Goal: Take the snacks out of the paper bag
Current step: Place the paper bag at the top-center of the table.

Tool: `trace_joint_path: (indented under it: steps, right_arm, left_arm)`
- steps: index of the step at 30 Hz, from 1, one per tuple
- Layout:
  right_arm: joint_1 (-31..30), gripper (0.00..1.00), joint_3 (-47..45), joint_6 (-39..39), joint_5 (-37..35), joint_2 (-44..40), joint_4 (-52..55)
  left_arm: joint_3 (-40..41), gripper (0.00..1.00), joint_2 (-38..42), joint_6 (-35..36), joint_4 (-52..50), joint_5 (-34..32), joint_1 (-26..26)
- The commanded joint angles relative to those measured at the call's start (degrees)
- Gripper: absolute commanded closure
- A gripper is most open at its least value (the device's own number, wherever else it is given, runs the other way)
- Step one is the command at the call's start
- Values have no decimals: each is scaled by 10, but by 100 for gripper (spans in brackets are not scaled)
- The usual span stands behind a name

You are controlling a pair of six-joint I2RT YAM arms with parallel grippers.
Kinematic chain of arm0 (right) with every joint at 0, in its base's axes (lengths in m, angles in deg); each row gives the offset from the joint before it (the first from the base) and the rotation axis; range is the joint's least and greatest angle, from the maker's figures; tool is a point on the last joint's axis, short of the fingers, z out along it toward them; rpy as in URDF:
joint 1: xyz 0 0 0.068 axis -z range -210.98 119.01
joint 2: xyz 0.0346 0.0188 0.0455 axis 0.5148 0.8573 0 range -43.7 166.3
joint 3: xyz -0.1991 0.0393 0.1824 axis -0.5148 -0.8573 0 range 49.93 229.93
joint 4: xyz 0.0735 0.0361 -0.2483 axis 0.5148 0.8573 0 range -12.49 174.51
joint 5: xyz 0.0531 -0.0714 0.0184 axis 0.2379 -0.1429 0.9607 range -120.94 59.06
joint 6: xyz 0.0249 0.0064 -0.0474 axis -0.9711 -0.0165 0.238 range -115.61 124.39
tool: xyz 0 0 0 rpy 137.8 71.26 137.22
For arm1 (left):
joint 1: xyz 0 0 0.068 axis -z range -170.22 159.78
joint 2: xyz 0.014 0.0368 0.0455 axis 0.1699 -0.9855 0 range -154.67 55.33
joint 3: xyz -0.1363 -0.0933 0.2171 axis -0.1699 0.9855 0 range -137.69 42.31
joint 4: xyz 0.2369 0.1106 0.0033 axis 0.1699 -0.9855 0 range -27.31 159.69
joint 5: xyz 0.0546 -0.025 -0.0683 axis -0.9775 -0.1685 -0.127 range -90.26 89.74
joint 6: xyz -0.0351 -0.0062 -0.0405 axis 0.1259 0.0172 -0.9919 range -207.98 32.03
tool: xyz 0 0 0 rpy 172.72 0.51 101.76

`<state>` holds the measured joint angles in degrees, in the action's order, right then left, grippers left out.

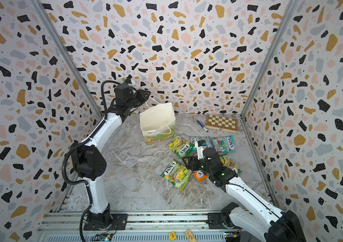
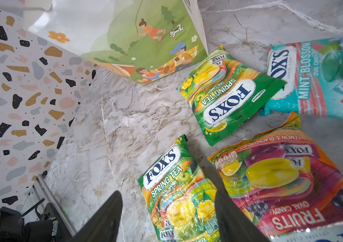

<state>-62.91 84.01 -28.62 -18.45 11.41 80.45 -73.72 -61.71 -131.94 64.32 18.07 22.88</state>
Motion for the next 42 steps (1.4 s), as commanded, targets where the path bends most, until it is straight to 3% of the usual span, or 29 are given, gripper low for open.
trace_joint_path:
  steps: [1,8,11,14,18,22,27,34,37,42]
  right_arm:
    - [6,28,20,0,2,-10,4]
    - [20,28,23,8,0,-21,19]
    - [26,28,23,13,-3,-25,25]
    - [31,28,27,23,-19,-26,36]
    - [34,28,35,45,-95,-26,57]
    - [37,28,38,63,-255,-20,63]
    - [56,28,22,84,-423,-3,3]
    - [106,28,-22,152,-522,36,-173]
    - [122,27,-49,188,-569,59,-262]
    - [140,26,-117,284,-577,90,-441]
  left_arm:
    - [-55,58,-28,38,-33,19,-12]
    - [-105,21,-49,89,-54,12,-29]
    - [-131,10,-47,137,-82,-11,-30]
    - [-159,1,-37,197,-120,-59,-30]
    - [-137,0,8,260,-144,-149,-30]
    - [-31,0,106,286,-130,-277,-30]
    - [229,0,290,280,-5,-398,-30]
    - [510,0,466,241,80,-522,-30]
    - [603,0,511,226,108,-554,-30]
    - [723,0,554,225,166,-575,-30]
